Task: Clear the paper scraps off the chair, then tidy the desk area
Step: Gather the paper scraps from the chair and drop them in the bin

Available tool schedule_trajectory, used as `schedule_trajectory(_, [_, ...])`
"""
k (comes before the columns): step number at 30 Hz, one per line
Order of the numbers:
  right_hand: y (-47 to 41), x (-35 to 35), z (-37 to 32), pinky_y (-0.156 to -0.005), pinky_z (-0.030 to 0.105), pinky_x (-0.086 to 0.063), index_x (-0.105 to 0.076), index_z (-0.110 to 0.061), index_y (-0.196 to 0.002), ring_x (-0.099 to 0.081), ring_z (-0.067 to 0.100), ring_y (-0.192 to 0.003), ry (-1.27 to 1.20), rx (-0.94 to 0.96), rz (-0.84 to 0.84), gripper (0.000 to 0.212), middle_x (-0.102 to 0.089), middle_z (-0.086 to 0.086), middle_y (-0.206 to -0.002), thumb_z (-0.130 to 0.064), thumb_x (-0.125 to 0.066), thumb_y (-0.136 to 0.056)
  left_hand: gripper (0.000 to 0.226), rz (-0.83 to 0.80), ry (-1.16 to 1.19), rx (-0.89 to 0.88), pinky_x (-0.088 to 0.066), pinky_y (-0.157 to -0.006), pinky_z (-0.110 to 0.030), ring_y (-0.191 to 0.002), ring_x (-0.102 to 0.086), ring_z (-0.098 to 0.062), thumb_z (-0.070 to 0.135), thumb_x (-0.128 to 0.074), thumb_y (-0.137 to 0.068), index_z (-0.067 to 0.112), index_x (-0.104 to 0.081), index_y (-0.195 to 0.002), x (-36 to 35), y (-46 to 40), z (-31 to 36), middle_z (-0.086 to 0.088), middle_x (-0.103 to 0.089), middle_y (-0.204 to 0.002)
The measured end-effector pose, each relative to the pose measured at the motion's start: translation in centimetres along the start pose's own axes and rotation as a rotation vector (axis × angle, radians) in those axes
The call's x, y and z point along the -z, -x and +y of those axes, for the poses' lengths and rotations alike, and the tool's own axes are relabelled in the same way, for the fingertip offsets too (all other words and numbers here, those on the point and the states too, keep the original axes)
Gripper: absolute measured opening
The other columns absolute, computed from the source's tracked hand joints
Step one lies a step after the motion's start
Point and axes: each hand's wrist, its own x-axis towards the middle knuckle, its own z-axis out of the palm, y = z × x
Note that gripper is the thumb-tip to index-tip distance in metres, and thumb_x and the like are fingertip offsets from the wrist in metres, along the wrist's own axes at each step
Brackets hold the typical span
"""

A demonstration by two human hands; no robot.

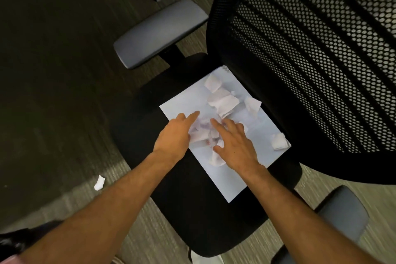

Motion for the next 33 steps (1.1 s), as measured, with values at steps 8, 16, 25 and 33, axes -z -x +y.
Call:
schedule_trajectory(8, [-0.9,-0.1,-0.5,-0.079,0.034,-0.057,-0.067,-0.015,-0.114,-0.053,0.021,-0.106,-0.156,0.005,0.089,0.019,-0.058,0.001,-0.12,-0.014,-0.064,-0.095,0.043,0.017,0.122,-0.005,-0.056,-0.083,-0.042,-0.098,-0.061,-0.025,0.001,-0.055,-0.095,0.025,-0.06,-0.131,-0.4,-0.3,-0.5,-0.002,-0.056,-0.112])
schedule_trajectory(16, [-0.8,1.6,-0.1,-0.079,0.034,-0.056,-0.073,-0.006,-0.093,-0.062,0.021,-0.088,-0.304,-0.106,0.184,0.01,-0.068,0.006,-0.097,-0.003,-0.064,-0.092,0.034,0.052,0.215,0.052,-0.054,-0.085,-0.032,-0.099,-0.06,-0.02,0.004,-0.056,-0.097,0.023,-0.065,-0.124,0.1,0.4,-0.4,0.0,-0.059,-0.115])
schedule_trajectory(25, [0.0,3.9,-1.8,-0.067,0.009,-0.046,-0.074,-0.012,-0.088,-0.061,0.004,-0.075,-0.511,-0.231,0.303,0.004,-0.064,-0.009,-0.087,-0.009,-0.072,-0.088,0.031,0.15,0.229,0.036,-0.051,-0.086,-0.025,-0.099,-0.06,-0.013,0.006,-0.062,-0.096,0.024,-0.066,-0.121,2.8,2.0,-1.8,-0.002,-0.062,-0.117])
schedule_trajectory(33, [0.8,3.3,-8.3,-0.068,0.007,-0.046,-0.069,-0.035,-0.077,-0.065,-0.004,-0.078,-0.784,-0.366,0.345,0.02,-0.068,-0.022,-0.08,-0.019,-0.074,-0.087,0.028,0.276,0.278,0.04,-0.048,-0.085,-0.021,-0.098,-0.062,-0.014,0.007,-0.063,-0.095,0.022,-0.066,-0.118,4.7,6.8,-6.6,0.001,-0.06,-0.114])
